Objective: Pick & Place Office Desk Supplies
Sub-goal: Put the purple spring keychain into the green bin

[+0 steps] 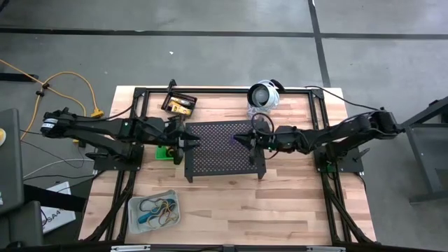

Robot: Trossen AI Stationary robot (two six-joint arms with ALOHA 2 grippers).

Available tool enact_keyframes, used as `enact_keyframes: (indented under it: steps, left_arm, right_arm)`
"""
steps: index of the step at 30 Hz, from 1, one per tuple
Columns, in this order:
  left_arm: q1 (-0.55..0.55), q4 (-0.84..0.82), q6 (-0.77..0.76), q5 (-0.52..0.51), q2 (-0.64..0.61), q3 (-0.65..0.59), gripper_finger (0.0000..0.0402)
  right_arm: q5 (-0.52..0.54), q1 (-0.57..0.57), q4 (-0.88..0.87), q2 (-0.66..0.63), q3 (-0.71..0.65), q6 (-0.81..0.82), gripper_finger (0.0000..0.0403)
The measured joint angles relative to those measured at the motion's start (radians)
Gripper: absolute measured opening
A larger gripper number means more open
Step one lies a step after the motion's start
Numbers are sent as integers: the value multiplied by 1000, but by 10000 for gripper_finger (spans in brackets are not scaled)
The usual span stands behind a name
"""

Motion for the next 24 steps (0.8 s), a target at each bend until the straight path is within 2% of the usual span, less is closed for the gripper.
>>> enact_keyframes:
  steps: [3, 9, 15, 24]
  left_arm:
    - [-24, 88, 109, 2, 34, 0, 124]
    - [-45, 265, 211, 2, 136, 0, 124]
    - [-45, 298, 252, -49, 207, 0, 124]
    - [-45, 391, 277, -83, 263, 0, 124]
  right_arm:
    - [-18, -11, 51, 28, 11, -8, 5]
    - [-29, -12, 51, 98, 105, -58, 5]
    - [-31, -12, -17, 145, 177, -71, 5]
    - [-24, -8, -30, 146, 184, -71, 5]
